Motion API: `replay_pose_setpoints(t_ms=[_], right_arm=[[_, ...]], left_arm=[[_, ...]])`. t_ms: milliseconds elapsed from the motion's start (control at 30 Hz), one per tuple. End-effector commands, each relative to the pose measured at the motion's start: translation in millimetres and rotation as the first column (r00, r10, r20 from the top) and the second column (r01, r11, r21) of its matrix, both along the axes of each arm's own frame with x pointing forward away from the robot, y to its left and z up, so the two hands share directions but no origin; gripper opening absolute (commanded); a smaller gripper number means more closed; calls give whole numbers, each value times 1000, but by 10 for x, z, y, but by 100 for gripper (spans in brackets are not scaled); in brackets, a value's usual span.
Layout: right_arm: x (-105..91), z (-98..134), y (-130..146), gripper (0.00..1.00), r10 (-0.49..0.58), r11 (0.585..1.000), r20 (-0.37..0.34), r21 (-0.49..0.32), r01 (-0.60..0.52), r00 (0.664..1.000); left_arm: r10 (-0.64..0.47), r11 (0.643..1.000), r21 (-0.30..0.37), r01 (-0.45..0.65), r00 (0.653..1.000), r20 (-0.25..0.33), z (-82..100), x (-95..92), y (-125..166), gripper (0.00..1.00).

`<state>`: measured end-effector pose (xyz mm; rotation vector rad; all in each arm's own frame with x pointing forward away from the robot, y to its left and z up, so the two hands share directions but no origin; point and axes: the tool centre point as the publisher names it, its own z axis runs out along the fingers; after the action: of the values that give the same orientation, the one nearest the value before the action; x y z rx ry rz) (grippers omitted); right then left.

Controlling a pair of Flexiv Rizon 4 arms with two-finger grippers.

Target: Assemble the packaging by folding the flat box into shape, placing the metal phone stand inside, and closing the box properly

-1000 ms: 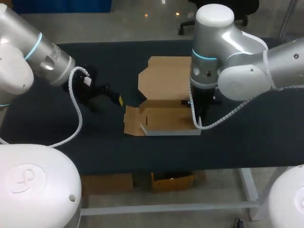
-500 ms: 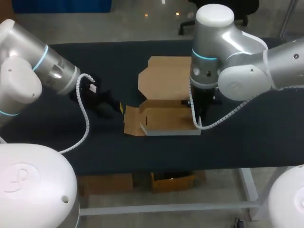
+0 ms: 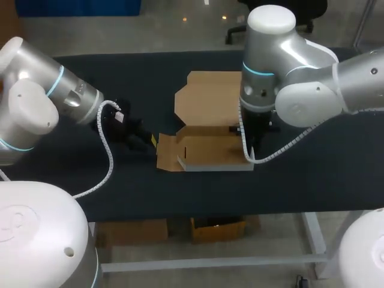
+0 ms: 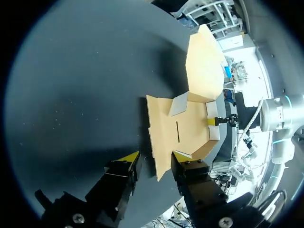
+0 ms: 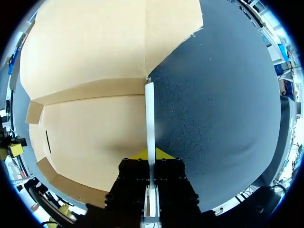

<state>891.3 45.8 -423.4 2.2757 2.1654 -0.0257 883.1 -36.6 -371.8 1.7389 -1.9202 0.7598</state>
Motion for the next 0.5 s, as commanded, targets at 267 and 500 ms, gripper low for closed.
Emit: replay_pose_setpoints(t_ms=[267, 500], right_arm=[[12, -11, 9, 0, 0, 1000, -4, -3, 0, 1000], [12, -11, 9, 0, 0, 1000, -4, -3, 0, 1000]], left_arm=[[-22, 1000, -1, 22, 1000, 11, -157, 89, -94, 45], [-35, 999, -15, 35, 999, 3, -234, 125, -142, 42]])
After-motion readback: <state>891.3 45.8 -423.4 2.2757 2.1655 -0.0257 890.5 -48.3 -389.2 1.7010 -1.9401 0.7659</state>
